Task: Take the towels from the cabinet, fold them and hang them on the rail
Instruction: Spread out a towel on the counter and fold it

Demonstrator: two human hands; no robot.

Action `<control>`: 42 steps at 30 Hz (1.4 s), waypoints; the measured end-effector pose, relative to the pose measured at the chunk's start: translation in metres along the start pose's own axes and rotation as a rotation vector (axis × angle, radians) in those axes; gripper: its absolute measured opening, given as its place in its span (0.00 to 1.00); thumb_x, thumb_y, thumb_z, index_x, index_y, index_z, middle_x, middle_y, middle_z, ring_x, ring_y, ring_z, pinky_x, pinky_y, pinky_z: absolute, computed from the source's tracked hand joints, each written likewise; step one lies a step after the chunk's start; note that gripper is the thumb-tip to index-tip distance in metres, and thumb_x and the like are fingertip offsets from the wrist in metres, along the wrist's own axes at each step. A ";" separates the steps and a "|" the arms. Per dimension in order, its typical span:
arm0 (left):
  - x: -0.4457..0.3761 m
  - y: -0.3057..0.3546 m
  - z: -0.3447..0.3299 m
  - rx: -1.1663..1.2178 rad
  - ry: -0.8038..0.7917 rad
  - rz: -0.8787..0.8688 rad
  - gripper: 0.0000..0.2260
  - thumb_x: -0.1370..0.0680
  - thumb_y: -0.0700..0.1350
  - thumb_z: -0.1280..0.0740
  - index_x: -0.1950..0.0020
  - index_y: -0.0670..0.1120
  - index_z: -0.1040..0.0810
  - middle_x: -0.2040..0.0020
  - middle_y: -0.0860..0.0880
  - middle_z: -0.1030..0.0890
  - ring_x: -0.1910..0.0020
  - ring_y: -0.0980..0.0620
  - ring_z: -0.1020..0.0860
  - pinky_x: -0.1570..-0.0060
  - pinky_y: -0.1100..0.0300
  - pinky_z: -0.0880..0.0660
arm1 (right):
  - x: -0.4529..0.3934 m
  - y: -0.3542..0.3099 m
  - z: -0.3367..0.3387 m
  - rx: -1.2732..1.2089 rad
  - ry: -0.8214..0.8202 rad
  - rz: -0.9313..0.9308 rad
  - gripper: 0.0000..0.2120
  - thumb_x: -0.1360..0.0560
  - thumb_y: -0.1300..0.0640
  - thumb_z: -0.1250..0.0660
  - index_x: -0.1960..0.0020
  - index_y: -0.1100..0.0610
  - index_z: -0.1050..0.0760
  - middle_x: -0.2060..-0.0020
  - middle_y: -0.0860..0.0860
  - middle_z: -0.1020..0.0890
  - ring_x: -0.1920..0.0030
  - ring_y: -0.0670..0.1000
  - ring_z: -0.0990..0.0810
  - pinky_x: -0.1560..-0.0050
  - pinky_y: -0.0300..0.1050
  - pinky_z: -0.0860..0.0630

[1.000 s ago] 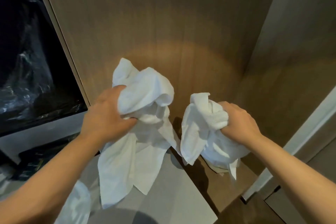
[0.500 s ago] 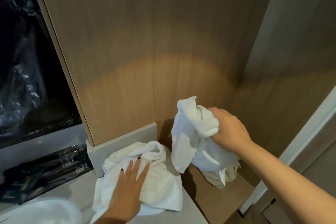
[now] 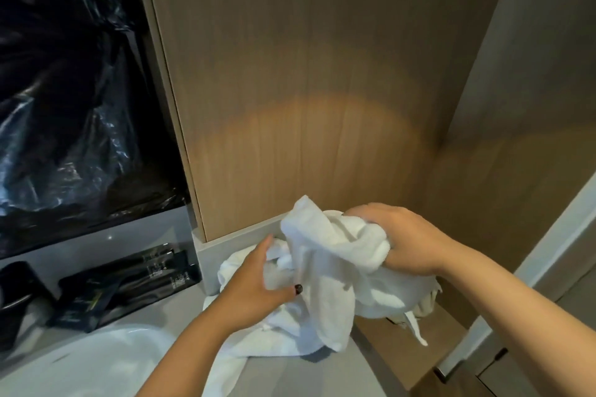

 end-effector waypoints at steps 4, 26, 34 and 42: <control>0.037 0.026 0.018 0.185 0.163 -0.136 0.47 0.29 0.46 0.23 0.26 0.73 0.51 0.28 0.72 0.41 0.28 0.71 0.42 0.32 0.67 0.39 | 0.003 -0.047 -0.017 -0.077 -0.120 0.108 0.22 0.28 0.49 0.27 0.36 0.39 0.28 0.41 0.36 0.23 0.41 0.41 0.24 0.41 0.46 0.24; 0.164 -0.035 0.009 0.559 0.287 0.282 0.21 0.38 0.55 0.21 0.56 0.44 0.25 0.58 0.45 0.18 0.60 0.50 0.19 0.61 0.57 0.24 | 0.093 -0.047 -0.115 -0.505 0.386 -0.250 0.07 0.21 0.55 0.35 0.47 0.42 0.25 0.52 0.40 0.22 0.50 0.40 0.25 0.53 0.32 0.30; 0.164 0.002 -0.020 0.678 0.518 0.271 0.14 0.30 0.56 0.25 0.47 0.55 0.20 0.44 0.48 0.17 0.44 0.47 0.19 0.42 0.46 0.23 | 0.134 -0.026 -0.103 -0.633 0.177 -0.233 0.14 0.26 0.54 0.27 0.44 0.41 0.23 0.54 0.32 0.19 0.51 0.36 0.21 0.56 0.33 0.26; 0.203 0.055 -0.089 0.540 0.602 0.235 0.09 0.17 0.48 0.40 0.47 0.57 0.21 0.45 0.55 0.19 0.47 0.53 0.21 0.60 0.62 0.28 | 0.185 -0.038 -0.113 -1.006 -0.058 -0.225 0.04 0.29 0.54 0.25 0.56 0.53 0.17 0.59 0.55 0.16 0.59 0.50 0.19 0.57 0.44 0.26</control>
Point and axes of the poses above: each hand's wrist, its own x-axis away from the middle knuckle, its own z-axis out of the back of the hand, y = z × x, the point moved 6 cm from there along -x, towards the middle knuckle
